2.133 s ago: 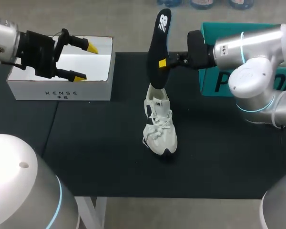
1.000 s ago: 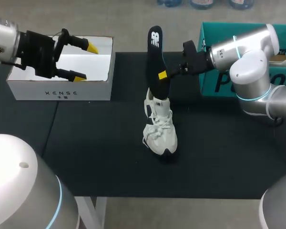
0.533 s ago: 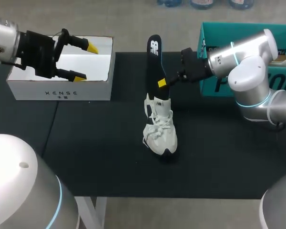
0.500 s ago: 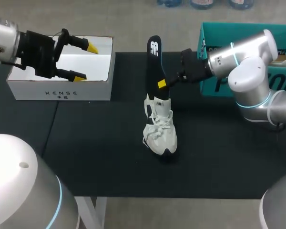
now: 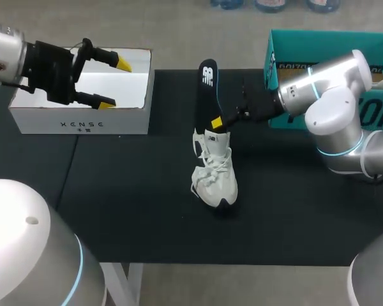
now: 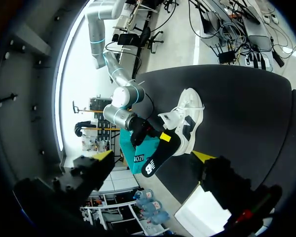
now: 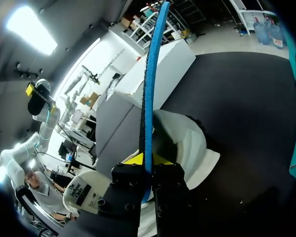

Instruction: Take the shoe out of the shoebox, open the shoe tongue, remove and reinsert the insole, then place the shoe into the shoebox

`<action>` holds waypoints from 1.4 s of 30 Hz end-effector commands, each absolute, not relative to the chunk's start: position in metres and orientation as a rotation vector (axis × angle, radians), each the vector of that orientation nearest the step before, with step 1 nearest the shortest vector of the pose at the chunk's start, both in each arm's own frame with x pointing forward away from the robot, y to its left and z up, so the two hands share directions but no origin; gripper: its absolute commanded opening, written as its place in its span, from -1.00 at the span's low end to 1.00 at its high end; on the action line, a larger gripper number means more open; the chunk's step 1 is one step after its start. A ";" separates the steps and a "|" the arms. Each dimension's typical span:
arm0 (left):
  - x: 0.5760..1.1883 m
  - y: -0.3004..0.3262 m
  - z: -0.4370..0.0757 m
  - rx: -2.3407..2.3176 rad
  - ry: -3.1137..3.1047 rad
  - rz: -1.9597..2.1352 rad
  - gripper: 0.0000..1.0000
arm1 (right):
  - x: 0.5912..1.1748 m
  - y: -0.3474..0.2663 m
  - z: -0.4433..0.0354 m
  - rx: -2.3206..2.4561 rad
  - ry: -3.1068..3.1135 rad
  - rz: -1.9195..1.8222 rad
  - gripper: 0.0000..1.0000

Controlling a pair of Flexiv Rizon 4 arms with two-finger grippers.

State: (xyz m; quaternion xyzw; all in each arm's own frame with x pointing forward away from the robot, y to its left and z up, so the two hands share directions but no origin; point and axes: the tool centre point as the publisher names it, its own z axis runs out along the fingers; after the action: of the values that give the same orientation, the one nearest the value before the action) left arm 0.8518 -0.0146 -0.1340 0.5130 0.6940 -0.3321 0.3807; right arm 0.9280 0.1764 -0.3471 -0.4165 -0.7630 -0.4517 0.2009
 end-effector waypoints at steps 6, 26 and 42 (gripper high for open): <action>0.853 -0.015 -0.134 1.312 1.771 -0.848 1.00 | 0.921 0.181 -0.340 -1.160 -2.119 -1.249 -1.00; 0.853 -0.015 -0.134 1.312 1.771 -0.848 1.00 | 0.946 0.179 -0.336 -1.203 -2.115 -1.211 0.13; 0.853 -0.015 -0.134 1.312 1.771 -0.848 1.00 | 0.914 0.174 -0.352 -1.204 -2.126 -1.029 -1.00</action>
State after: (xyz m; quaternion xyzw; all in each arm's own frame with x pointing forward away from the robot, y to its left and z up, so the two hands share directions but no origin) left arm 0.8519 -0.0146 -0.1340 0.5129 0.6941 -0.3321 0.3806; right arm 0.9153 0.1731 -0.3532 -0.4404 -0.7748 -0.3840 0.2416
